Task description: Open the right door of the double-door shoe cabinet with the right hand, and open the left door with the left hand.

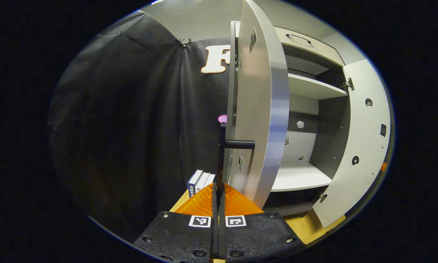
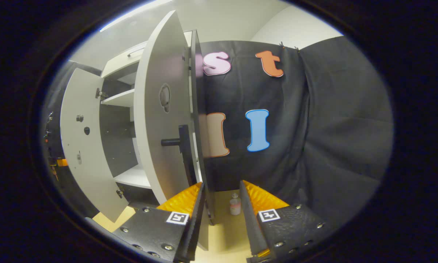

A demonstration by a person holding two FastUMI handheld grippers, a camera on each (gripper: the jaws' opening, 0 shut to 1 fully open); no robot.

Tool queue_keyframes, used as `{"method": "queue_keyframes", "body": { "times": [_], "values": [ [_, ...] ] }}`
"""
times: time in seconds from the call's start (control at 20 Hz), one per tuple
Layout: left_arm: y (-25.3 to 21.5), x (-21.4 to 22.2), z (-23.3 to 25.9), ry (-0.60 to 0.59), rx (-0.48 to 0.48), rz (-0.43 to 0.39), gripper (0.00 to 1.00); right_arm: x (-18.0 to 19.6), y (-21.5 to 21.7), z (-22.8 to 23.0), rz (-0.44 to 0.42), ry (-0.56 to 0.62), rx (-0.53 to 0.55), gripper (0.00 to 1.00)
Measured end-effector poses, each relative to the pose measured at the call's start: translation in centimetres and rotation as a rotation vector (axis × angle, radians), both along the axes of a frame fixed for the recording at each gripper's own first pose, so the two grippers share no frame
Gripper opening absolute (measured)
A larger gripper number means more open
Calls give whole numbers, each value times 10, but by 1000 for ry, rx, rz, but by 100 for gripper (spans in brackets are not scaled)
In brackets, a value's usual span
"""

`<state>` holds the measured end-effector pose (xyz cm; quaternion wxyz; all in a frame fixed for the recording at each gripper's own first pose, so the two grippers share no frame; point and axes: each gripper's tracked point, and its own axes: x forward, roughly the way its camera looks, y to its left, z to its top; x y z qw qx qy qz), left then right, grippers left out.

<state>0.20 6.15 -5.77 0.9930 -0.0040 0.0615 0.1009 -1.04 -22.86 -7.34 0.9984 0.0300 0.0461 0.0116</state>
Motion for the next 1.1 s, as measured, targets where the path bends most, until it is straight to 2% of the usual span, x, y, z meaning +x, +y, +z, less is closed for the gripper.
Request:
{"method": "queue_keyframes", "body": {
  "times": [0.6,0.65,0.8,0.95,1.0,1.1],
  "values": [
    [-3,-3,0,-20,0,-79,2,-1,-1,3,-11,5,-45,46],
    [-1,-3,0,-27,5,-79,0,-1,-1,4,-14,3,-48,46],
    [3,0,2,-41,-7,-58,24,-2,-2,4,-19,0,-54,46],
    [11,-6,3,-40,23,-30,48,-1,-2,4,-24,2,-57,46],
    [15,-6,2,-39,19,-15,34,-1,-3,3,-27,2,-57,46],
    [10,-9,4,-39,6,-1,48,-2,-3,6,-37,-2,-62,46]
  ]
}}
